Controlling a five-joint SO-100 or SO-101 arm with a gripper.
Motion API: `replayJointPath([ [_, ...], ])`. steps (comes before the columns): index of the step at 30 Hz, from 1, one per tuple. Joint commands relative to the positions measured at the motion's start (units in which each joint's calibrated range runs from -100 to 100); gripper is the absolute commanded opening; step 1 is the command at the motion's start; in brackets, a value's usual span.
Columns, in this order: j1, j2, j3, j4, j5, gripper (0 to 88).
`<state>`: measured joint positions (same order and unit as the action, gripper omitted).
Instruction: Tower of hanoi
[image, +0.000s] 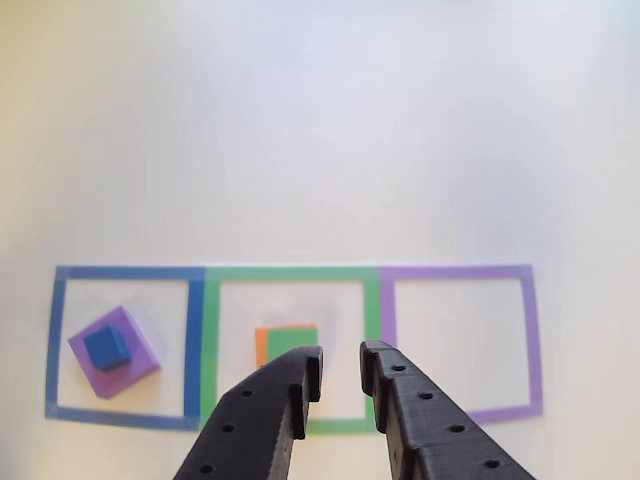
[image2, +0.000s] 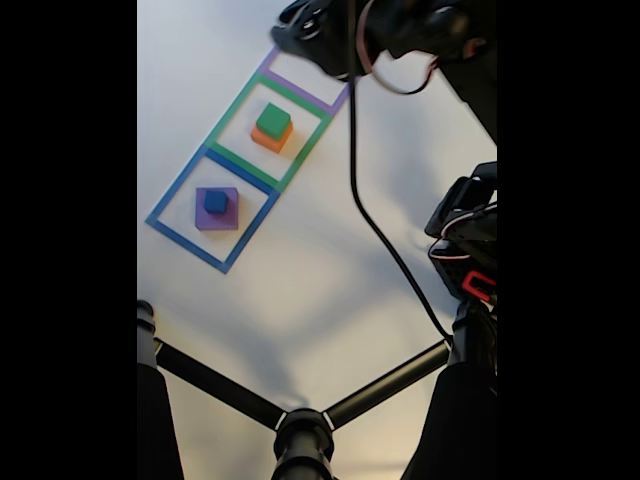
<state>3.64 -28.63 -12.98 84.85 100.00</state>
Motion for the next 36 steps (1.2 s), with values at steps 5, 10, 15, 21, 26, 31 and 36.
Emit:
replayJointPath([
  [5,8.67,-5.67,-5.33,10.30,0.00,0.0],
  [10,12.25,-7.27,-5.33,13.05,0.00,1.4],
  [15,16.22,-8.15,-2.69,14.91,0.00,6.5],
  [21,19.73,-13.52,9.03,9.89,0.00,9.4],
  [26,19.50,-21.29,24.21,1.31,0.00,25.4],
  [31,18.43,-26.82,36.75,-6.14,0.00,29.8],
  [36,17.06,-32.43,52.65,-19.49,0.00,33.0],
])
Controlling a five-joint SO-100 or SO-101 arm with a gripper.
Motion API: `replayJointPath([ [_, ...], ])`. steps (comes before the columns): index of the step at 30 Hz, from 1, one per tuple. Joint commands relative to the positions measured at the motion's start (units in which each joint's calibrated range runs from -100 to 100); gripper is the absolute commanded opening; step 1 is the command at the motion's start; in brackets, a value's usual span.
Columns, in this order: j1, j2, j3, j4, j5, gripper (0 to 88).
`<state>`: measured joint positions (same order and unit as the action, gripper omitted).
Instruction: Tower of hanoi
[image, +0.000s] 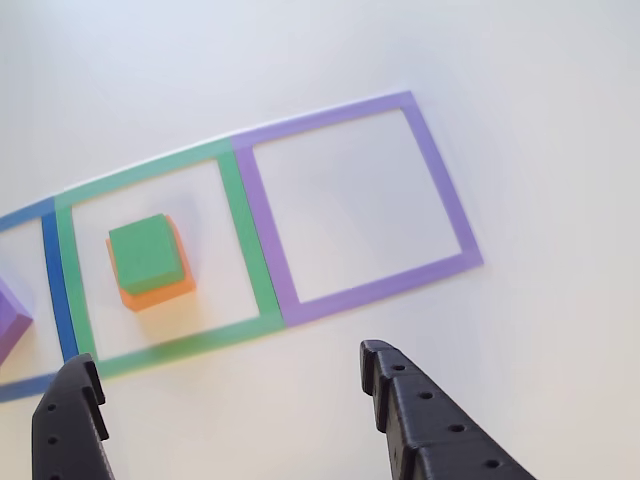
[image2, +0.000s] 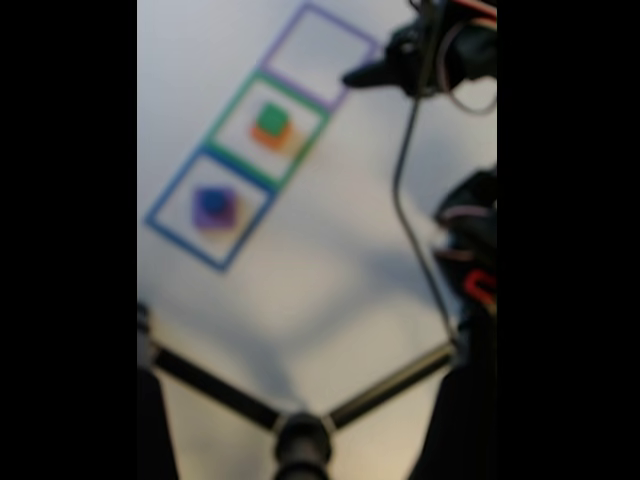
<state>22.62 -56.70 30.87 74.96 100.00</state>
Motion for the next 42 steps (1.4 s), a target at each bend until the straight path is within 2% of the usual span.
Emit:
replayJointPath([
  [1,-1.99,-4.99,11.79,-12.84,0.00,33.6],
  [7,-2.98,-7.24,29.42,-33.72,0.00,37.8],
  [13,-4.51,-6.60,41.87,-50.15,0.00,40.3],
  [24,-6.18,7.59,55.05,-82.12,0.00,42.2],
  [36,-9.54,27.70,56.32,-105.51,0.00,42.4],
  [42,-10.38,35.63,54.96,-112.15,0.00,42.3],
])
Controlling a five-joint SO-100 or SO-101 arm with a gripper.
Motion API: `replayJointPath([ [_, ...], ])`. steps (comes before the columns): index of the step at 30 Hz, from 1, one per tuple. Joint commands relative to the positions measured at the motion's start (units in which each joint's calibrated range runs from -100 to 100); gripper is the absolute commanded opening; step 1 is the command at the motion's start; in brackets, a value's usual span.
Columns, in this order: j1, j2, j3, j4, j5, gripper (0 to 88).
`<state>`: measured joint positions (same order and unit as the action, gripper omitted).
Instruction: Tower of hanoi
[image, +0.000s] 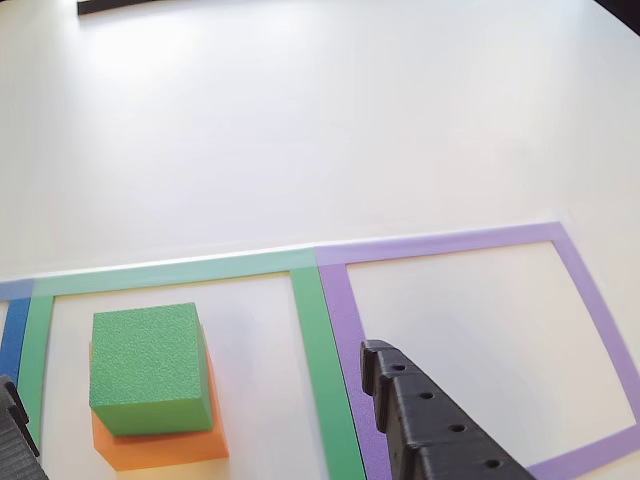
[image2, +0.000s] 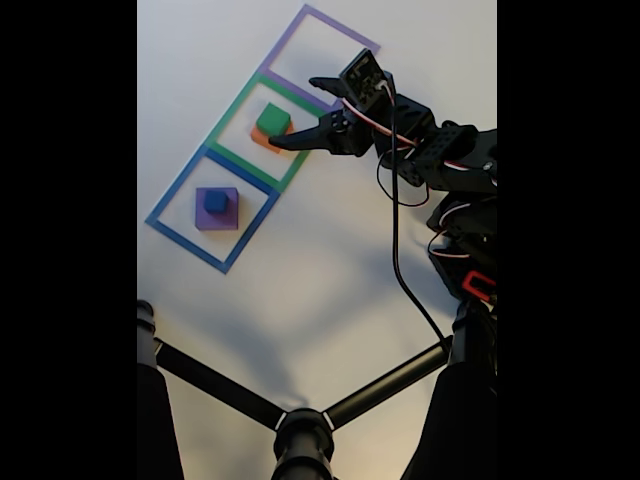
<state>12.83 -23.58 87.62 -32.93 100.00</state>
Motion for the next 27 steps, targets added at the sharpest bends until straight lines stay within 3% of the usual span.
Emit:
replayJointPath([
  [1,-0.67,3.87,-2.16,-5.23,0.00,42.2],
  [27,-5.17,18.05,-8.06,-12.27,0.00,35.7],
])
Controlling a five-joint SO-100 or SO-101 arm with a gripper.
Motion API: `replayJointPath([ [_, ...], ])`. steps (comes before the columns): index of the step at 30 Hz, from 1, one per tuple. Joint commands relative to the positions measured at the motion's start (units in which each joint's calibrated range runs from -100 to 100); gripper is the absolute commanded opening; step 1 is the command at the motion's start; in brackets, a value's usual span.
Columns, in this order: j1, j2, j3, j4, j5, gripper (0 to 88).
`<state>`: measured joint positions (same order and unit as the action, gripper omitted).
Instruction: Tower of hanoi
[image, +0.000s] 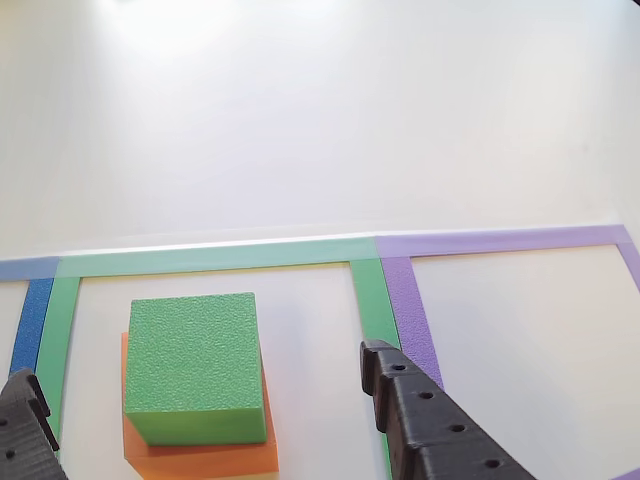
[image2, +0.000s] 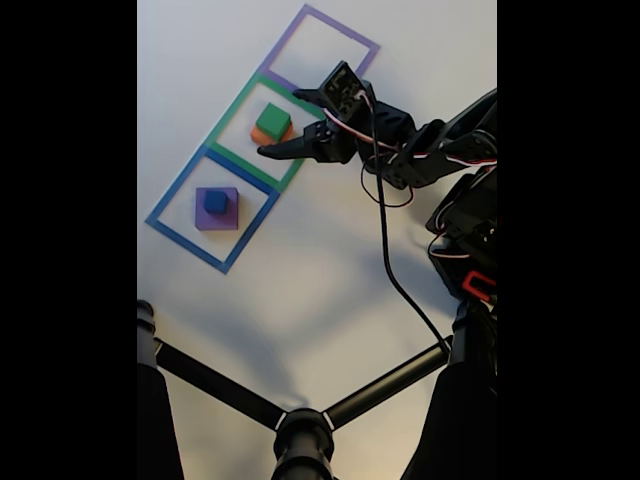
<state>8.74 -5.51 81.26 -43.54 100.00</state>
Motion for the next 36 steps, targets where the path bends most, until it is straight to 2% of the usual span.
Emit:
replayJointPath([
  [1,-1.23,0.14,-1.88,-1.66,0.00,35.4],
  [18,-2.98,3.34,-4.52,-2.15,0.00,34.5],
  [36,-4.12,3.98,-5.15,-2.23,0.00,23.0],
])
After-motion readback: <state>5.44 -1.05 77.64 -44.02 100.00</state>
